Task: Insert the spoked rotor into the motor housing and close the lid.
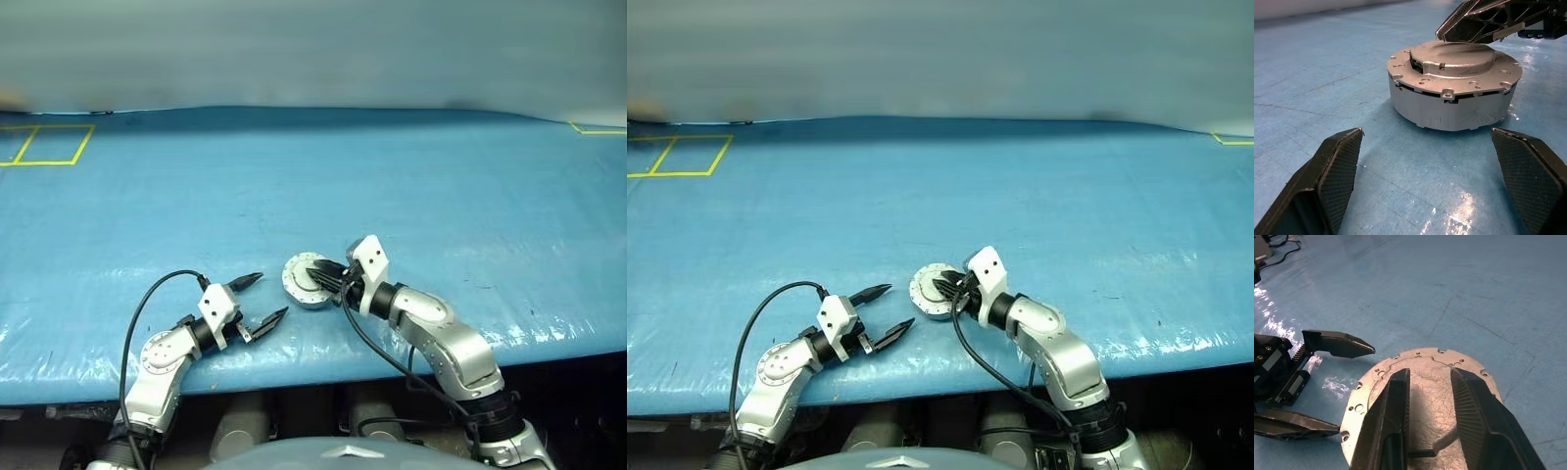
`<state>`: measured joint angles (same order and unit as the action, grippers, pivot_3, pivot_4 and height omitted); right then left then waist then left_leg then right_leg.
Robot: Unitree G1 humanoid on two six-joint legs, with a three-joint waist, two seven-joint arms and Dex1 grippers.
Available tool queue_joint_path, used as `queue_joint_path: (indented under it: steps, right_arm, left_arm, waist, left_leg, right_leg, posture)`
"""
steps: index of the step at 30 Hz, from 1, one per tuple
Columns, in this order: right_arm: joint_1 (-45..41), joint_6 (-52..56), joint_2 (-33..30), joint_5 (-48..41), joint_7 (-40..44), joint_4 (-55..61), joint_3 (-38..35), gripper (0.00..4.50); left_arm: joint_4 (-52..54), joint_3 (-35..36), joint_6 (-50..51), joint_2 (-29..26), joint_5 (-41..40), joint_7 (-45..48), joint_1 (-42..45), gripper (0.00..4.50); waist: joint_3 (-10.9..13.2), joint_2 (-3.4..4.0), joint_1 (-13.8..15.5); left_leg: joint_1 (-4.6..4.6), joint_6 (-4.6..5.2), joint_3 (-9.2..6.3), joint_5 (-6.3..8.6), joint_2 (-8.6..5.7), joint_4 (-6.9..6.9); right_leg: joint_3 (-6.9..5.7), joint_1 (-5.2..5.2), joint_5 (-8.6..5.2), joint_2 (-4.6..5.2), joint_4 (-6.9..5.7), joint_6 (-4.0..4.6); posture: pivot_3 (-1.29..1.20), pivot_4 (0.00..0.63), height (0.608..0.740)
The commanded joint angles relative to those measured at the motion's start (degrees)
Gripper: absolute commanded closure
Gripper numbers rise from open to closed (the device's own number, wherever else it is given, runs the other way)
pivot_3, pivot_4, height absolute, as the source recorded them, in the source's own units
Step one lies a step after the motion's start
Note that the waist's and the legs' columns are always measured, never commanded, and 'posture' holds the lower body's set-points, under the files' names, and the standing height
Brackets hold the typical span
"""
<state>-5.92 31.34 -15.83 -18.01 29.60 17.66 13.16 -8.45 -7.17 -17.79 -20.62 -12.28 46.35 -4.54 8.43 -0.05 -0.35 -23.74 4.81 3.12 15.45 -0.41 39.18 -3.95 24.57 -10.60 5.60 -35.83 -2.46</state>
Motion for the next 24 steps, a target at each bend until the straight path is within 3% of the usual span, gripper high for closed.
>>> queue_joint_path:
  steps: [1, 7, 13, 19, 24]
  right_arm:
    - [-0.31, -1.05, 0.41, 0.54, -0.36, 0.60, -0.16, 1.90]
    - [0.20, -0.68, 0.97, -0.15, 0.84, 1.10, 0.38, 0.02]
    - [0.93, -0.94, 0.58, 1.15, 1.29, 1.19, 2.19, 0.02]
    - [1.06, -3.02, -1.80, 7.86, -0.70, -1.17, 5.80, 0.02]
    - [1.20, -5.07, -1.28, 7.91, -1.08, -0.39, 4.31, 0.02]
  left_arm:
    - [2.69, 1.25, -1.03, -0.32, -1.09, 0.17, 0.78, 0.00]
    - [3.15, 1.86, -1.07, -0.89, -1.30, 0.08, 1.16, 0.00]
    - [3.30, 2.30, -0.83, -0.81, -1.27, 0.56, 1.21, 0.00]
    - [3.00, 2.34, -0.79, -0.78, -0.98, 0.74, 1.46, 0.00]
    - [2.73, 2.26, -0.66, -0.71, -0.82, 0.76, 1.38, 0.00]
  waist:
    - [0.00, 0.00, 0.02]
    - [0.01, 0.01, 0.02]
    - [0.01, 0.00, 0.00]
    - [0.01, 0.00, -0.05]
    - [0.00, -0.01, -0.02]
  left_leg:
    - [-0.01, 0.00, 0.00, 0.00, 0.00, 0.00]
    - [-0.02, 0.01, 0.00, 0.02, -0.01, 0.00]
    - [-0.02, 0.01, 0.00, 0.02, -0.01, 0.01]
    - [0.01, 0.01, 0.00, 0.02, -0.01, 0.01]
    - [0.02, 0.00, 0.00, 0.02, -0.01, 0.02]
  right_leg:
    - [-0.02, 0.00, 0.00, -0.01, 0.00, 0.01]
    - [-0.03, 0.01, -0.01, -0.02, 0.02, 0.00]
    - [-0.03, 0.00, -0.01, -0.02, 0.02, 0.00]
    - [-0.04, -0.02, -0.08, -0.02, 0.01, -0.11]
    - [-0.04, -0.03, -0.09, -0.02, 0.01, -0.15]
  posture:
    - [0.00, 0.150, 0.740]
    - [0.00, 0.150, 0.740]
    - [0.00, 0.150, 0.740]
    - [0.00, 0.150, 0.740]
    - [0.00, 0.150, 0.740]
